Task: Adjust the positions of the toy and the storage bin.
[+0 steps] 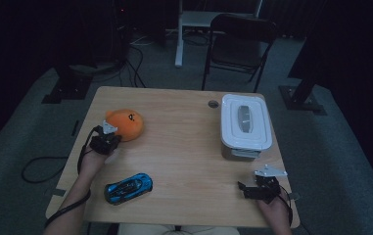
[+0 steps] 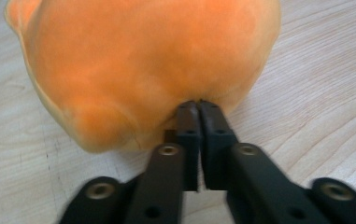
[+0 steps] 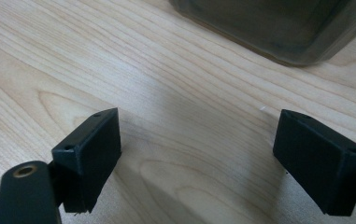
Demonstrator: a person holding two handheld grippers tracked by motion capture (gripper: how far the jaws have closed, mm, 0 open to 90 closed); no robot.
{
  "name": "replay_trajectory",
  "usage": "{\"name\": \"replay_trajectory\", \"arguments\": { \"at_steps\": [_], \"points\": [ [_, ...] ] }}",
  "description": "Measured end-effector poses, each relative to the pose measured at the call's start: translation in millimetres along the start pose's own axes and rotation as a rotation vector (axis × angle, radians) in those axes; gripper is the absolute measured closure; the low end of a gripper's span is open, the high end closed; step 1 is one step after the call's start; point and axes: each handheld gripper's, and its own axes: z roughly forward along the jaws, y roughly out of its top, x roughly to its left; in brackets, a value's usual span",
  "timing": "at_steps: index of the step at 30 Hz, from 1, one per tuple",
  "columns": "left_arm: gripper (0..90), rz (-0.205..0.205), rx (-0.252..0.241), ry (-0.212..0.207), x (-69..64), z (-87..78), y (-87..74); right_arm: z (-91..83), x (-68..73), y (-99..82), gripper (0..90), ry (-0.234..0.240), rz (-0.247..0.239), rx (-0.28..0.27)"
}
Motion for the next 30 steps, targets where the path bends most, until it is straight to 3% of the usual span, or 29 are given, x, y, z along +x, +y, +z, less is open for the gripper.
{"name": "replay_trajectory", "arguments": {
  "at_steps": [8, 11, 16, 18, 20, 23, 30],
  "points": [
    [90.0, 0.006, -0.007, -0.055, -13.8, -4.2, 7.7, 0.0, 0.0, 0.0, 14.6, 0.000, 0.000, 0.000],
    [90.0, -0.015, -0.010, -0.096, -20.0, -2.3, 15.8, 0.0, 0.0, 0.0, 14.7, 0.000, 0.000, 0.000],
    [90.0, -0.002, 0.002, -0.139, -31.4, 5.6, 24.4, 0.0, 0.0, 0.0, 14.7, 0.000, 0.000, 0.000],
    [87.4, -0.008, -0.014, -0.159, -32.5, 6.1, 23.0, -0.1, 0.0, 0.0, 14.7, 0.000, 0.000, 0.000],
    [76.7, -0.016, -0.007, -0.184, -31.5, 3.8, 19.8, 0.0, 0.0, 0.0, 14.7, 0.000, 0.000, -0.001],
    [66.1, -0.011, -0.018, -0.187, -29.4, -5.7, 11.3, 0.0, 0.0, 0.0, 14.7, 0.000, 0.000, -0.001],
    [55.4, 0.019, -0.042, -0.110, -22.9, -34.2, -4.6, 0.0, 0.0, 0.0, 14.7, 0.000, 0.000, 0.000]
  ]
}}
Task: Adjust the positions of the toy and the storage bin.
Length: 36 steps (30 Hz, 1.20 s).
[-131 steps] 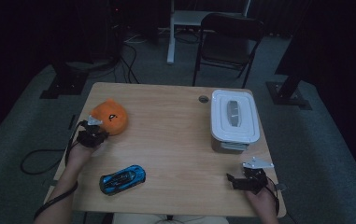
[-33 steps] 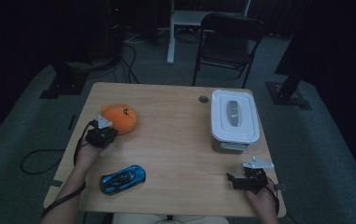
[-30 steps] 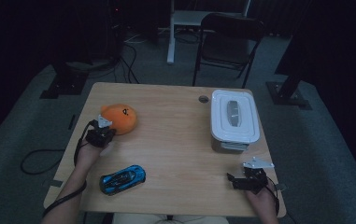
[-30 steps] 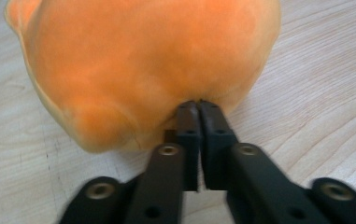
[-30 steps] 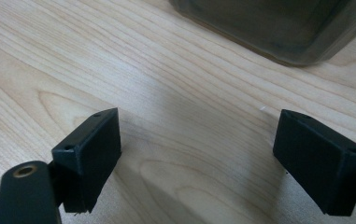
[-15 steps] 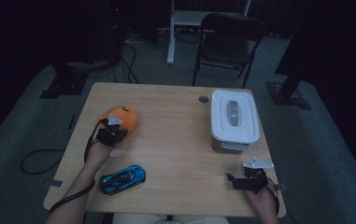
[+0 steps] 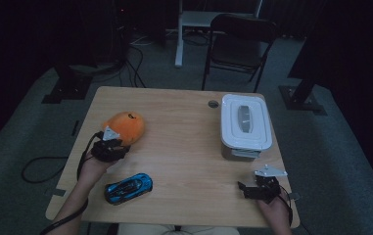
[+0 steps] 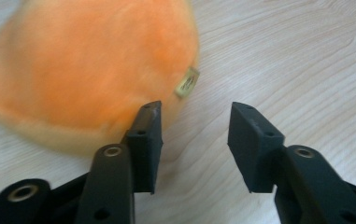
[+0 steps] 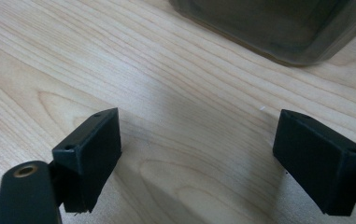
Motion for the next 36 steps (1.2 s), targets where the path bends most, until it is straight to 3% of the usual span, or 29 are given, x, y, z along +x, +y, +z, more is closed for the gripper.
{"name": "replay_trajectory", "arguments": {
  "at_steps": [7, 9, 15, 20, 23, 24, 26, 29, 36],
  "points": [
    [55.4, -0.060, -0.018, 0.044, 16.8, -11.7, -9.8, 0.0, -0.1, 0.0, 14.8, -0.002, 0.002, 0.000],
    [55.4, -0.056, -0.017, 0.071, 18.9, -10.9, -10.8, 0.0, -0.2, 0.0, 14.8, -0.002, 0.001, 0.000],
    [55.4, -0.063, 0.001, 0.074, 23.9, -1.6, -13.4, 0.0, -0.2, 0.0, 14.8, -0.003, 0.003, 0.001],
    [57.3, -0.048, 0.025, 0.100, 21.0, 7.7, -9.2, 0.0, -0.2, 0.0, 14.8, -0.003, 0.003, 0.001],
    [71.8, -0.032, 0.051, 0.146, 17.2, 11.5, -3.5, 0.0, -0.3, 0.0, 14.8, -0.004, 0.005, 0.001],
    [77.8, -0.052, 0.053, 0.147, 16.6, 12.6, -1.8, 0.0, -0.2, 0.1, 14.8, -0.004, 0.006, 0.001],
    [83.6, -0.055, 0.067, 0.148, 13.6, 13.7, 1.3, 0.0, -0.3, 0.0, 14.8, -0.004, 0.005, 0.001],
    [85.5, -0.052, 0.075, 0.112, 5.6, 12.9, 5.2, 0.0, -0.3, 0.0, 14.8, -0.004, 0.005, 0.001],
    [85.1, -0.075, 0.046, -0.059, -21.9, 9.2, 10.5, -0.1, -0.2, 0.0, 14.8, -0.004, 0.006, 0.001]
  ]
}}
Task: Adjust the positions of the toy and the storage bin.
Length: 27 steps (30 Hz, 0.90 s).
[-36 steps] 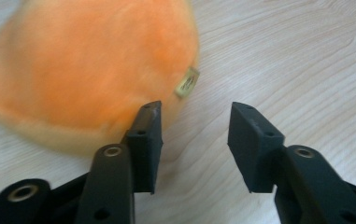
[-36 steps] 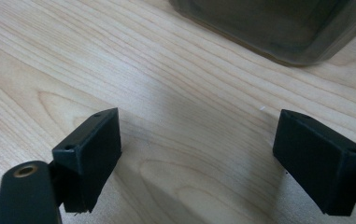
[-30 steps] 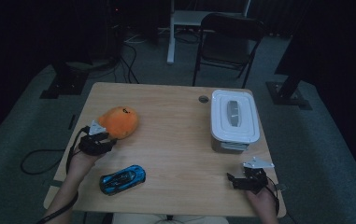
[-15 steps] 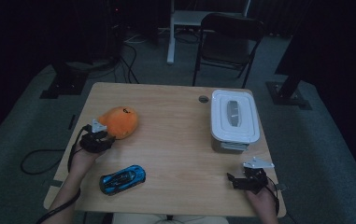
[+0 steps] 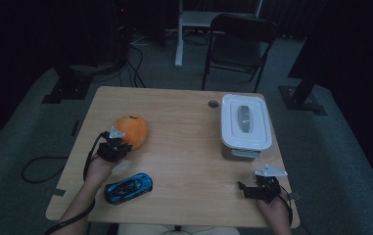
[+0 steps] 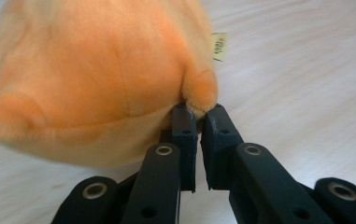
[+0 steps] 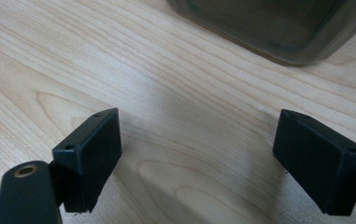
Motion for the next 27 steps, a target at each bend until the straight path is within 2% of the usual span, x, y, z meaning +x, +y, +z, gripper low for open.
{"name": "replay_trajectory", "arguments": {
  "at_steps": [3, 4, 5, 7, 9, 11, 13, 14, 16, 25, 26, 27],
  "points": [
    [81.2, -0.014, -0.006, -0.080, -5.9, -3.1, -3.7, 0.0, 0.0, 0.0, 14.8, 0.000, 0.000, 0.000],
    [77.8, -0.022, -0.001, -0.104, -6.1, -5.2, -4.2, 0.0, 0.0, 0.0, 14.8, 0.000, 0.000, 0.000],
    [70.7, -0.021, -0.011, -0.108, -6.6, -8.5, -4.8, 0.0, 0.0, 0.0, 14.8, 0.000, 0.000, 0.000],
    [66.4, -0.012, -0.028, -0.096, -5.9, -16.7, -4.8, 0.0, 0.0, 0.0, 14.8, 0.000, -0.001, 0.000],
    [58.2, -0.007, -0.070, -0.096, -3.3, -27.0, -3.6, 0.0, 0.0, 0.0, 14.8, 0.000, 0.000, 0.000],
    [54.4, -0.007, -0.088, -0.070, 1.3, -35.1, -0.3, 0.0, 0.0, 0.0, 14.8, 0.000, -0.001, 0.000],
    [43.9, -0.015, -0.115, -0.046, 6.4, -39.9, 3.6, 0.0, 0.0, 0.0, 14.8, 0.000, 0.000, 0.000],
    [43.8, -0.016, -0.117, -0.037, 9.3, -40.6, 6.2, 0.0, 0.0, 0.0, 14.8, 0.000, 0.000, 0.000],
    [37.6, -0.031, -0.123, -0.019, 13.2, -39.5, 9.9, 0.0, 0.0, 0.0, 14.8, 0.000, -0.001, 0.000],
    [32.0, -0.063, -0.095, 0.023, 28.4, -18.4, 27.3, 0.0, 0.0, 0.0, 14.8, 0.000, 0.000, 0.000],
    [32.0, -0.072, -0.085, 0.054, 29.8, -15.0, 28.9, 0.0, 0.0, 0.0, 14.8, 0.000, 0.000, 0.000],
    [32.0, -0.078, -0.076, 0.057, 31.5, -11.7, 30.1, 0.0, 0.0, 0.0, 14.8, 0.000, -0.001, 0.000]
  ]
}}
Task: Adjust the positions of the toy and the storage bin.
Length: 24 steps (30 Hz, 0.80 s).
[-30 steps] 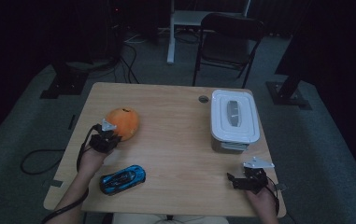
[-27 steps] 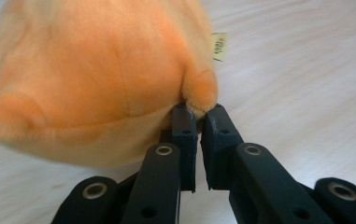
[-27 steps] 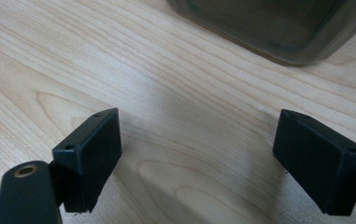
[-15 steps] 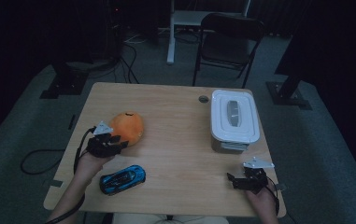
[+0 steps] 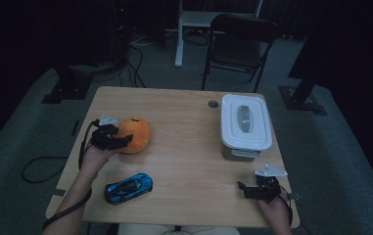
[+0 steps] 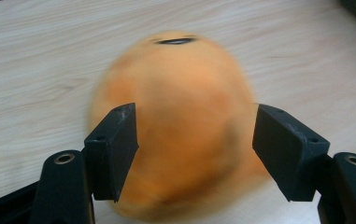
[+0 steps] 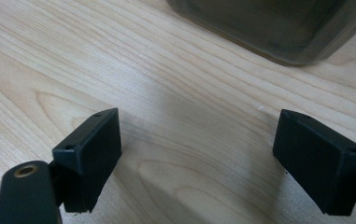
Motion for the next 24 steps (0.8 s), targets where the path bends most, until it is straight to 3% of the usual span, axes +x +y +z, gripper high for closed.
{"name": "replay_trajectory", "arguments": {
  "at_steps": [8, 13, 14, 15, 17, 19, 24],
  "points": [
    [23.4, -0.052, 0.066, -0.007, 3.4, 24.1, -0.6, 0.0, 0.0, 0.0, 14.8, 0.000, 0.000, 0.000],
    [25.3, -0.011, 0.107, 0.015, 1.3, 33.4, -5.7, 0.0, 0.0, 0.0, 14.8, 0.000, 0.000, 0.000],
    [29.3, -0.010, 0.102, 0.020, 1.5, 33.1, -6.7, 0.0, 0.0, 0.0, 14.8, 0.000, 0.000, 0.000],
    [45.7, 0.009, 0.095, 0.009, 2.7, 30.6, -8.7, 0.0, 0.0, 0.0, 14.8, 0.000, -0.001, 0.000],
    [59.3, 0.007, 0.086, 0.008, 3.5, 28.7, -9.4, 0.0, 0.0, 0.0, 14.8, 0.000, 0.000, 0.000],
    [66.9, 0.019, 0.064, 0.005, 4.6, 23.7, -10.2, 0.0, 0.0, 0.0, 14.8, 0.000, 0.000, 0.000],
    [72.5, 0.048, 0.014, -0.004, 10.5, 5.5, -10.3, 0.0, 0.0, 0.0, 14.8, 0.000, 0.000, 0.000]
  ]
}}
